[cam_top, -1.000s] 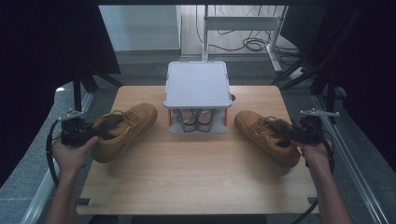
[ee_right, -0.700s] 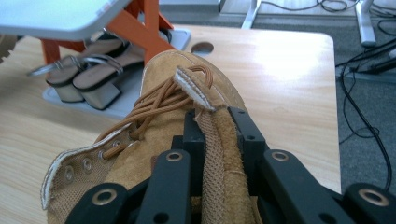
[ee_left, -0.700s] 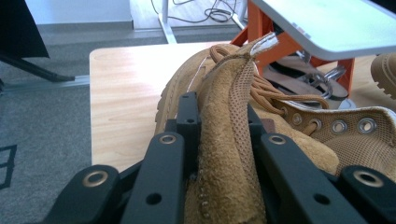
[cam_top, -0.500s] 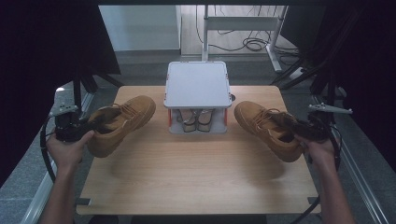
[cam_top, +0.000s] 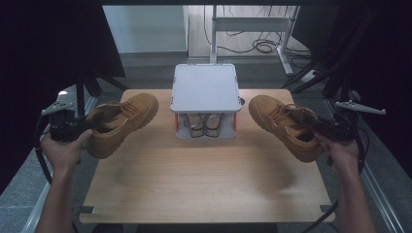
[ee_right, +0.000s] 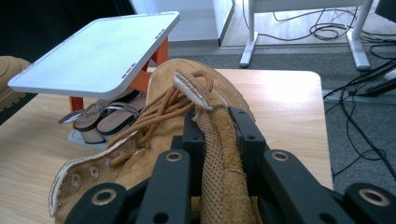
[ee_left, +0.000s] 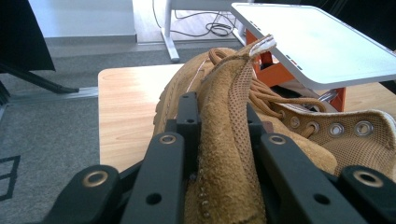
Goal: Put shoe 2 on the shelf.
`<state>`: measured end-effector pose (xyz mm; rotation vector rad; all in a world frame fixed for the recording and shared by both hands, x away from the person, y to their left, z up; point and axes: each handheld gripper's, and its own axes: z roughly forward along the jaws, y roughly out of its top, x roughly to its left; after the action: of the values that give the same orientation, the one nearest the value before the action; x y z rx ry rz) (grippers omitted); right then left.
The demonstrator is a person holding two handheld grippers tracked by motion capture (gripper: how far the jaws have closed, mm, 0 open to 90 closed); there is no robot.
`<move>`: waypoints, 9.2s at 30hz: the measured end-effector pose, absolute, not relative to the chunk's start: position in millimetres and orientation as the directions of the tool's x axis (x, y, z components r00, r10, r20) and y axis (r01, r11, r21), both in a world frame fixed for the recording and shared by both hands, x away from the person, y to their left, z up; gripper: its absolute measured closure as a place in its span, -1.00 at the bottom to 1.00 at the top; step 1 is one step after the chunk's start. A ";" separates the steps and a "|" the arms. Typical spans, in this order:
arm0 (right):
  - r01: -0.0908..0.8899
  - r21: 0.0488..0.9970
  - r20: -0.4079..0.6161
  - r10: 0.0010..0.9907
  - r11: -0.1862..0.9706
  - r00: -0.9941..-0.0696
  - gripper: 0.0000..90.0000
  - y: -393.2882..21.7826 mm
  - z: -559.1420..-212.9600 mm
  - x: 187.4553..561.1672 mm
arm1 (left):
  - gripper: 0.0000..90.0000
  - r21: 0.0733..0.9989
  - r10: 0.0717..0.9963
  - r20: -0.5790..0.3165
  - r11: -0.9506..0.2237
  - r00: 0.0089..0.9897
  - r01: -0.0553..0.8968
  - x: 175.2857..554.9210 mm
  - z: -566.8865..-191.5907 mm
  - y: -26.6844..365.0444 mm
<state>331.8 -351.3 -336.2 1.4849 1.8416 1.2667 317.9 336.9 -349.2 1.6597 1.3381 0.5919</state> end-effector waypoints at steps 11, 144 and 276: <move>0.489 0.871 0.212 0.933 -0.046 -0.291 0.75 -357.9 -325.1 330.9 | 0.72 0.870 0.936 -0.172 -0.002 0.308 0.494 323.4 -340.7 335.1; 0.448 0.882 0.322 0.882 -0.148 -0.343 0.14 -197.3 -279.9 492.9 | 0.34 0.821 0.811 -0.375 0.065 0.449 0.568 500.5 -300.0 211.8; 0.416 0.901 0.088 0.889 0.122 -0.450 1.00 -200.1 -357.5 441.2 | 1.00 0.816 0.782 -0.293 -0.095 0.551 0.570 459.9 -344.8 208.5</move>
<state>441.2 -200.1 -357.5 1.2577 1.9244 1.2956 459.9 208.5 -344.8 1.7785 1.1214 0.2629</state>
